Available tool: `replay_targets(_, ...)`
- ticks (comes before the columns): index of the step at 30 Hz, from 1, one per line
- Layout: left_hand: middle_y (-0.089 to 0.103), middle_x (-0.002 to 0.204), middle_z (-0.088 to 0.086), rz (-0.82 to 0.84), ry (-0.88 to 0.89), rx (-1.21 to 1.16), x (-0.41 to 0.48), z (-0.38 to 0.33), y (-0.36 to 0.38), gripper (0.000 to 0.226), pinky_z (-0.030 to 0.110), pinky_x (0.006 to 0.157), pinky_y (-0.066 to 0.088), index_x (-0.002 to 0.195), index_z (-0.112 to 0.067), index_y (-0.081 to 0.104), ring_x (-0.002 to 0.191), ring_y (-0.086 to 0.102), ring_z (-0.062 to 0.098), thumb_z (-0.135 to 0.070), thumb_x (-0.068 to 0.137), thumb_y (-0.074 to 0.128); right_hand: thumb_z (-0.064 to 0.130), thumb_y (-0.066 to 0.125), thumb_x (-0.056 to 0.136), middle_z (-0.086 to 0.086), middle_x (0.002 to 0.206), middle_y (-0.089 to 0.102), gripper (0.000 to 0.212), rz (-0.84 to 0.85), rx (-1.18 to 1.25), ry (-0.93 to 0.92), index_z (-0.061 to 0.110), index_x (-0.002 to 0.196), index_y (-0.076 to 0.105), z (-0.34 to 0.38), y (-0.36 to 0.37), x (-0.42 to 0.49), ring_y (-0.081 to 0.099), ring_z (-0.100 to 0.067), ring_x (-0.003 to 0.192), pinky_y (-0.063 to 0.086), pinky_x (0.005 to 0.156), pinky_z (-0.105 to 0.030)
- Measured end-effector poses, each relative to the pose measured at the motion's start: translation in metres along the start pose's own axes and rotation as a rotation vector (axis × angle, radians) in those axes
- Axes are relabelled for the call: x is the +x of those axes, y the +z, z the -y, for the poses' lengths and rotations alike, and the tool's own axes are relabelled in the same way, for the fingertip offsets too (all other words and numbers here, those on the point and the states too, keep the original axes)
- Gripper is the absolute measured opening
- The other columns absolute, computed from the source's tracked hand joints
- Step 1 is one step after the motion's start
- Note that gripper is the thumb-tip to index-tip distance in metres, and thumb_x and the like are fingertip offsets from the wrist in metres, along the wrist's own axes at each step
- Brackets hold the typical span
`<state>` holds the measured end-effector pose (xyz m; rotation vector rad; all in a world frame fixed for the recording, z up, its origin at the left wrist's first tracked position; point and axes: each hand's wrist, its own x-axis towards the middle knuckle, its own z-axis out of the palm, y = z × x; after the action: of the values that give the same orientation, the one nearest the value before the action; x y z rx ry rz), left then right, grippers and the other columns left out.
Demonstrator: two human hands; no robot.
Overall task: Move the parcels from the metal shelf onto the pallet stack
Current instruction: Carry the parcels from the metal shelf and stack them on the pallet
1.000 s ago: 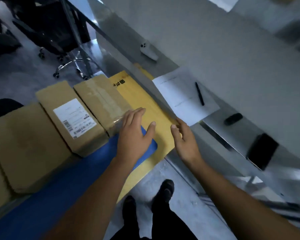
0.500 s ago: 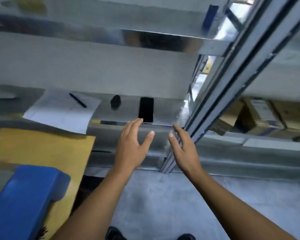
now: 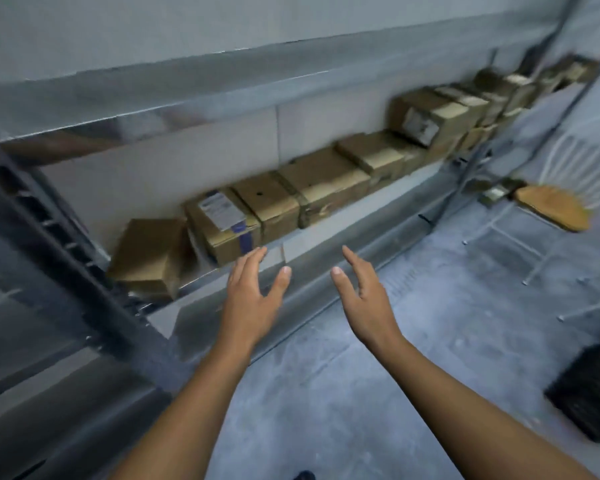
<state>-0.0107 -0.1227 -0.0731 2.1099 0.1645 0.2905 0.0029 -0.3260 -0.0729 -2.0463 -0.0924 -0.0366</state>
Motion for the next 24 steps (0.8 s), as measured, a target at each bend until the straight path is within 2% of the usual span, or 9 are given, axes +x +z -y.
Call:
replay_targets(2,0.045,0.157,-0.003,0.086,0.064,0.007,0.011,-0.03,0.042,0.061,0.04,0.121,0.032,0.151,-0.027,0.047,0.149,0.036,0.017,-0.057,0.098,0.056,0.066,0.049,0.101,0.023,0.157,0.039,0.065,-0.082,0.025,0.038,0.038,0.16,0.039,-0.019,-0.045,0.003,0.029,0.026,0.133,0.024,0.111,-0.005)
replay_targets(3,0.044,0.157,-0.003,0.123,0.1,0.019,0.015,-0.043,0.062,0.064,0.039,0.121,0.031,0.152,-0.028,0.046,0.149,0.035,0.016,-0.06,0.098,0.053,0.068,0.048,0.099,0.022,0.157,0.039,0.068,-0.127,0.03,0.052,0.039,0.16,0.039,-0.026,-0.065,0.004,0.029,0.027,0.132,0.023,0.108,-0.002)
replay_targets(4,0.043,0.157,-0.004,0.153,0.14,0.032,0.019,-0.057,0.08,0.066,0.037,0.12,0.031,0.153,-0.028,0.045,0.148,0.035,0.014,-0.063,0.097,0.051,0.07,0.046,0.098,0.021,0.158,0.039,0.07,-0.171,0.037,0.068,0.038,0.16,0.039,-0.034,-0.084,0.006,0.03,0.022,0.136,0.025,0.112,-0.006)
replay_targets(6,0.043,0.156,-0.006,0.206,0.215,0.047,0.027,-0.081,0.114,0.069,0.032,0.117,0.031,0.154,-0.028,0.044,0.145,0.036,0.01,-0.067,0.097,0.048,0.075,0.044,0.094,0.018,0.162,0.039,0.076,-0.248,0.059,0.107,0.038,0.16,0.038,-0.046,-0.119,0.009,0.032,0.006,0.147,0.029,0.12,-0.023)
replay_targets(7,0.044,0.155,-0.006,0.229,0.241,0.05,0.031,-0.092,0.13,0.071,0.029,0.115,0.03,0.154,-0.028,0.044,0.144,0.036,0.008,-0.07,0.096,0.047,0.079,0.042,0.091,0.018,0.162,0.038,0.08,-0.277,0.067,0.125,0.039,0.16,0.038,-0.052,-0.134,0.011,0.033,0.002,0.149,0.029,0.119,-0.026)
replay_targets(9,0.044,0.155,-0.007,0.271,0.272,0.043,0.041,-0.11,0.16,0.077,0.027,0.115,0.028,0.153,-0.029,0.044,0.144,0.036,0.007,-0.075,0.092,0.042,0.082,0.04,0.088,0.019,0.162,0.038,0.082,-0.326,0.073,0.143,0.041,0.159,0.038,-0.064,-0.161,0.016,0.033,0.003,0.148,0.027,0.114,-0.021)
replay_targets(12,0.044,0.157,-0.003,0.324,0.285,0.017,0.058,-0.132,0.206,0.083,0.04,0.122,0.033,0.153,-0.025,0.045,0.147,0.036,0.013,-0.077,0.089,0.039,0.079,0.041,0.09,0.018,0.162,0.038,0.08,-0.391,0.066,0.163,0.039,0.16,0.038,-0.086,-0.198,0.033,0.032,0.009,0.142,0.025,0.111,-0.017)
replay_targets(15,0.042,0.159,-0.003,0.364,0.281,0.001,0.079,-0.148,0.256,0.083,0.05,0.122,0.033,0.154,-0.025,0.044,0.151,0.033,0.018,-0.076,0.089,0.04,0.07,0.045,0.098,0.016,0.163,0.038,0.071,-0.418,0.049,0.196,0.037,0.16,0.038,-0.113,-0.23,0.057,0.032,0.009,0.141,0.025,0.112,-0.019)
replay_targets(24,0.042,0.16,-0.005,0.39,0.243,-0.079,0.182,-0.206,0.404,0.073,0.049,0.123,0.032,0.154,-0.025,0.045,0.152,0.032,0.015,-0.066,0.094,0.047,0.062,0.047,0.104,0.027,0.151,0.037,0.061,-0.429,-0.041,0.287,0.04,0.16,0.037,-0.19,-0.336,0.164,0.032,0.015,0.135,0.023,0.103,-0.008)
